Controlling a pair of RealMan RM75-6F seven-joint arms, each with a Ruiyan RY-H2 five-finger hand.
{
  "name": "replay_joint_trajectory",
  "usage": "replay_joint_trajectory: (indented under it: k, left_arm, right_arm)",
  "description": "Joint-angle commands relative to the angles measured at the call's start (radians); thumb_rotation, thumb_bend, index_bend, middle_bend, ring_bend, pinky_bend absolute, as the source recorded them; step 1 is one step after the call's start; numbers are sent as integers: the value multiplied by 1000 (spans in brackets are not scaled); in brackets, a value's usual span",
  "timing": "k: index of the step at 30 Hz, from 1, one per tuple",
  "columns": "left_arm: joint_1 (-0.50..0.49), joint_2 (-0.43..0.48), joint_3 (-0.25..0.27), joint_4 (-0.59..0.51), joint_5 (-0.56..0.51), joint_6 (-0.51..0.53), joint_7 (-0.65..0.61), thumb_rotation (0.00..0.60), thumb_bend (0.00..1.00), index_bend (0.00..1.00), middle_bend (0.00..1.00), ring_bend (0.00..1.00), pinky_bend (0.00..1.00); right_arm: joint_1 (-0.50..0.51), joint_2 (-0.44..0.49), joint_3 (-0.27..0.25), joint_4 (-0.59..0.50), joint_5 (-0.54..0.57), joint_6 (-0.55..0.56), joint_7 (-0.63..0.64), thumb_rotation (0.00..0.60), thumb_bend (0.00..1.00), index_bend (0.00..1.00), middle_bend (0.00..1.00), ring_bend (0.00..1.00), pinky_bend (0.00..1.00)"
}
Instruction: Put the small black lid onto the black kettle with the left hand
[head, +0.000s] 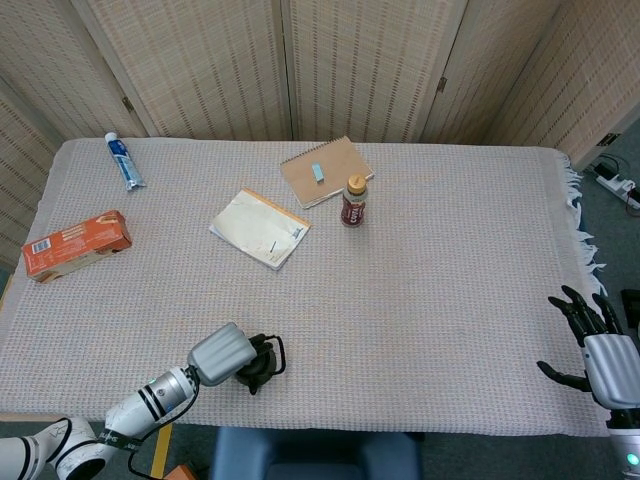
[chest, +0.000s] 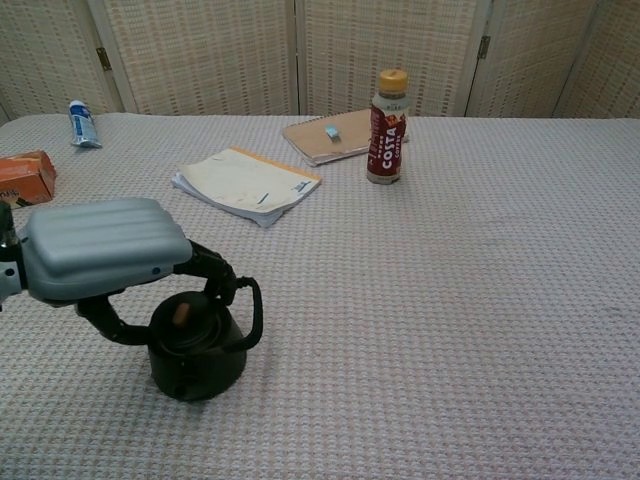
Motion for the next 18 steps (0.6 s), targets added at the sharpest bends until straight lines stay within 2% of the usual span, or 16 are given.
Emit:
replay_joint_trajectory:
  k: [1, 18]
  left_arm:
    - [1, 3, -2, -7, -2, 1, 4, 600, 237, 232, 341, 829, 903]
    - [9, 19, -5, -58, -31, -6, 58, 600, 229, 110, 232, 815, 903]
  right_arm:
    - [0, 0, 1, 1, 0, 0, 2, 600, 0, 139, 95, 196, 3]
    - [4, -2, 2, 10, 2, -5, 11, 600, 0, 139, 94, 197, 3]
